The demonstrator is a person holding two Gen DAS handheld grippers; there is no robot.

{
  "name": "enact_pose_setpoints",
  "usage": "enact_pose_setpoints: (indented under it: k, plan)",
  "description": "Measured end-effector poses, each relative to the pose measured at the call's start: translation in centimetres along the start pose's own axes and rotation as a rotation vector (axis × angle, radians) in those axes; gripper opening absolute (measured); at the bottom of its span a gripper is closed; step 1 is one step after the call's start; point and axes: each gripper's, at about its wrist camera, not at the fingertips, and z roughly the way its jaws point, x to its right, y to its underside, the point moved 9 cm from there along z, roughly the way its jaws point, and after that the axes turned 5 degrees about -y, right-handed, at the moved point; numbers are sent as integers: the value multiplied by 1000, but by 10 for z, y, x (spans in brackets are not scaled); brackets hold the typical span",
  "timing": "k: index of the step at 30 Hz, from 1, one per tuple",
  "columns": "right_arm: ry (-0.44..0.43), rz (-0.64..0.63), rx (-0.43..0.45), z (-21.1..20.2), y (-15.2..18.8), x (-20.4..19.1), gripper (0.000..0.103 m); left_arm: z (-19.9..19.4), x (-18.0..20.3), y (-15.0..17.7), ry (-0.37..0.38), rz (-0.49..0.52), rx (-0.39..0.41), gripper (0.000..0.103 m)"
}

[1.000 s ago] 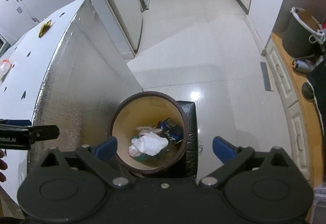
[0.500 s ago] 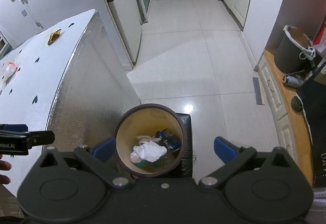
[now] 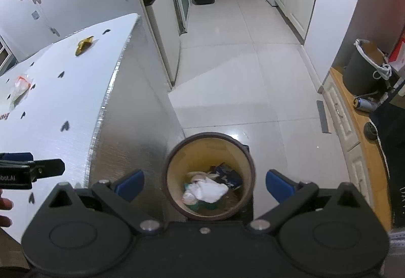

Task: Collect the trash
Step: 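Move both open tools back from the bin toward the table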

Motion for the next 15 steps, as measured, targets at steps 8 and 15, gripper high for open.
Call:
enact_pose_setpoints:
  k: [8,15]
  plan:
    - [-12,4,21,10,-11,-67,103,-10,-67,-13,-12,2,22,103]
    - [-21,-6,28,24,-19,-122,103,-11,-129,-23,-20,-17,33,103]
